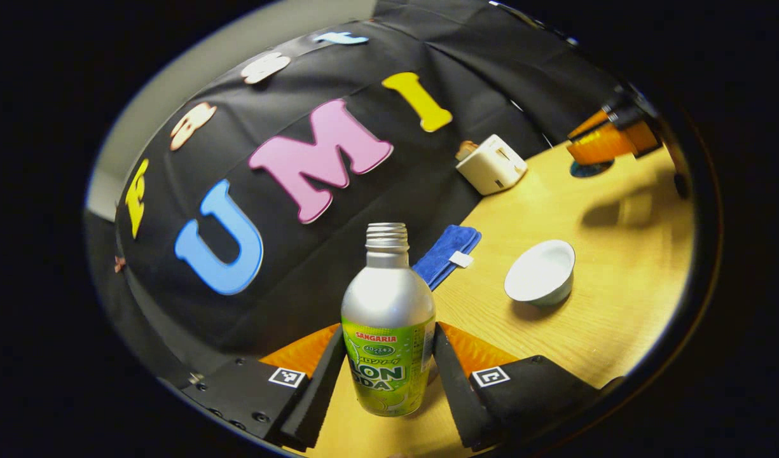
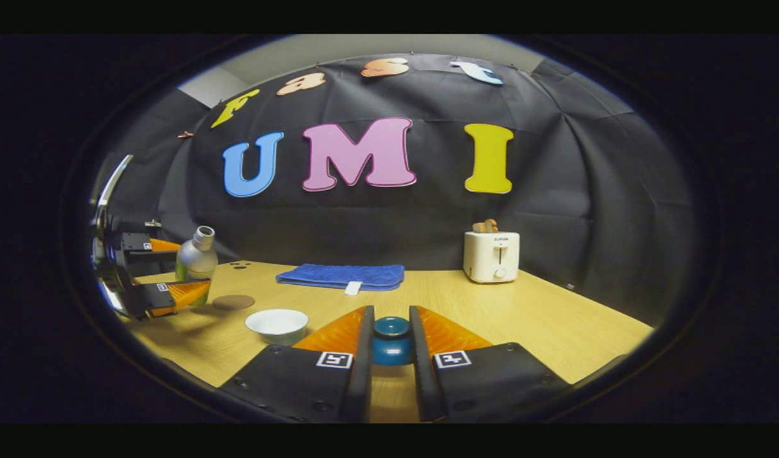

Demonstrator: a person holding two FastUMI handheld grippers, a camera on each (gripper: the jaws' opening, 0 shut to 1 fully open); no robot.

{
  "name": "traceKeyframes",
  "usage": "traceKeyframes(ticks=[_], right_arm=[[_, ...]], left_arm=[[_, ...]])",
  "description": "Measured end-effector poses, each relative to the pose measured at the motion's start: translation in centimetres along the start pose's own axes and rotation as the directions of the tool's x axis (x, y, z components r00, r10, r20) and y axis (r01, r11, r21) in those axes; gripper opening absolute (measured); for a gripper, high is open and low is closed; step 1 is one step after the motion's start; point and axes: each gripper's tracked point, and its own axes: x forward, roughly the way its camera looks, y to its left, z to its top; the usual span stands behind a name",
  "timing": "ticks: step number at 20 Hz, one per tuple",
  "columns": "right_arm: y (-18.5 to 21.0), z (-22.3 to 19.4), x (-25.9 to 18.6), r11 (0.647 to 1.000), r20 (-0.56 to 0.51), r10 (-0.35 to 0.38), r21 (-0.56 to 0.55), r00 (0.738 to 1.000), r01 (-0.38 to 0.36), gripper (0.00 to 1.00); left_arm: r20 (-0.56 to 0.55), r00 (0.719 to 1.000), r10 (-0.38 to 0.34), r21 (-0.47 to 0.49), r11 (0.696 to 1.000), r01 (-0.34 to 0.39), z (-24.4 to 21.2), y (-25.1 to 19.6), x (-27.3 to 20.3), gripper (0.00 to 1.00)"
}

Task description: Open the teacup lid with one hand, grasp the water bottle and pour water into the teacup with the other hand; after pouring, place the water bottle on the coaster and then close the teacup lid.

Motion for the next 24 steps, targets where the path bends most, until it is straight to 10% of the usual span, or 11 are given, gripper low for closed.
traceKeyframes(ticks=[6, 12, 24], right_arm=[[-1.2, 0.1, 0.0, 1.0, 0.0, -0.025, 0.0, 1.0, 0.025, 0.27], [-1.2, 0.1, 0.0, 1.0, 0.0, -0.02, 0.0, 1.0, 0.02, 0.27], [-1.2, 0.1, 0.0, 1.0, 0.0, -0.019, -0.001, 1.0, 0.019, 0.32]], left_arm=[[0.018, 1.0, -0.02, 0.316, 0.949, 0.013, 1.3, -1.9, 0.6, 0.8], [-0.037, 0.999, -0.027, 0.589, 0.807, 0.044, 0.6, -2.0, 1.7, 0.8], [-0.05, 0.998, -0.029, 0.765, 0.642, 0.057, 0.8, -1.6, 2.4, 0.8]])
